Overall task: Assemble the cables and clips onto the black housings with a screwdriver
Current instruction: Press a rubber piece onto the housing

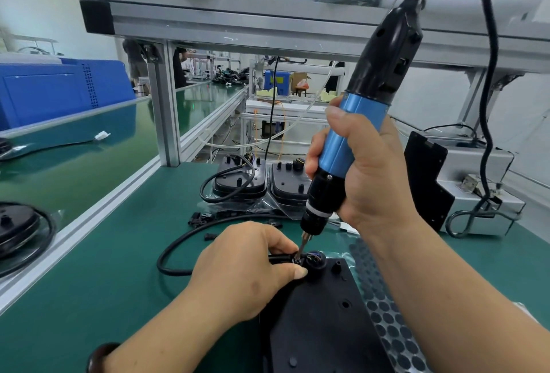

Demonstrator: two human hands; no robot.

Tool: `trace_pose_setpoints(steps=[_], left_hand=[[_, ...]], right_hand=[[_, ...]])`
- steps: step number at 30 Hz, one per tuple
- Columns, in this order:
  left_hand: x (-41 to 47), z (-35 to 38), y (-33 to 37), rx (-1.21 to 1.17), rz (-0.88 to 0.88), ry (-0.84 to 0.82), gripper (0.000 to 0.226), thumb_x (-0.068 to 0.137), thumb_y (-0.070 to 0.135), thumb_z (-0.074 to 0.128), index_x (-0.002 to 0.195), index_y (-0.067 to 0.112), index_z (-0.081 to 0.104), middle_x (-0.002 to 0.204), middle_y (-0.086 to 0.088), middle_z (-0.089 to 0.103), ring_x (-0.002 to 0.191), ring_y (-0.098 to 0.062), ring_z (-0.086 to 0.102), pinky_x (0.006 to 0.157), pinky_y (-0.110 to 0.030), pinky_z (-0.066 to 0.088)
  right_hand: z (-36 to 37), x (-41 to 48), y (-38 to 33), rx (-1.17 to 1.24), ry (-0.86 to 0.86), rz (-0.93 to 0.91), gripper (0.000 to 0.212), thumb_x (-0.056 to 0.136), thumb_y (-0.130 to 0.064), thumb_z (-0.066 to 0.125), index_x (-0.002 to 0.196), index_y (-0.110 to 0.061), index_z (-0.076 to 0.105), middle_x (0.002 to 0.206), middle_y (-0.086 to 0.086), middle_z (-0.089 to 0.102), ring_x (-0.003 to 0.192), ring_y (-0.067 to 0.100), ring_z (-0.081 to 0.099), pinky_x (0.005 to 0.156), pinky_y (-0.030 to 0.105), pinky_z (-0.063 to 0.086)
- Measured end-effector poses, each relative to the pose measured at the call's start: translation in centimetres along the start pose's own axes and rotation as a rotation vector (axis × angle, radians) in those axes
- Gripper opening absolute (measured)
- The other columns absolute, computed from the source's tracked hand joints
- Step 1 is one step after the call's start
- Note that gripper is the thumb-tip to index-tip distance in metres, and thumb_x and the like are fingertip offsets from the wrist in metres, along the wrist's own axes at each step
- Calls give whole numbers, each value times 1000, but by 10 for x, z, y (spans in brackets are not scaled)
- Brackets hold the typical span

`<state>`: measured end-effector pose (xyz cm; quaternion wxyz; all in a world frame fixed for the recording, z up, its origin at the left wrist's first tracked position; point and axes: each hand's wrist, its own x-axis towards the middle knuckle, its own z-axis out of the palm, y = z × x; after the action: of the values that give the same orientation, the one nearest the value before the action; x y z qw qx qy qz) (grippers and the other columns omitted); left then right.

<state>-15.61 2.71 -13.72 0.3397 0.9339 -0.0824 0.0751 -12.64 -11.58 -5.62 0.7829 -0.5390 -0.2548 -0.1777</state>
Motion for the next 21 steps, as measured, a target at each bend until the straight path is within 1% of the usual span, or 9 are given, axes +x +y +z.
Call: trace_pose_setpoints(steps=[9, 15, 21], left_hand=[[0, 0, -1, -12, 1, -3, 21, 64, 59, 78, 78, 51, 64, 80, 32, 63, 88, 6, 61, 84, -31, 53], [0, -1, 0, 4, -1, -2, 21, 64, 59, 78, 66, 54, 57, 79, 31, 62, 88, 4, 61, 84, -30, 53], [0, -1, -1, -15, -8, -3, 20, 62, 59, 78, 68, 54, 59, 77, 31, 64, 85, 5, 61, 83, -31, 53]], right_hand=[[0, 1, -1, -25, -9, 3, 18, 80, -21, 62, 93, -15, 51, 59, 7, 54, 46, 23, 51, 48, 31, 46], [1, 0, 0, -5, 0, 11, 20, 79, -21, 62, 94, -15, 51, 58, 7, 54, 46, 23, 50, 48, 31, 46], [1, 1, 0, -18, -13, 15, 19, 79, -22, 63, 93, -16, 51, 57, 6, 55, 45, 22, 51, 48, 31, 46]])
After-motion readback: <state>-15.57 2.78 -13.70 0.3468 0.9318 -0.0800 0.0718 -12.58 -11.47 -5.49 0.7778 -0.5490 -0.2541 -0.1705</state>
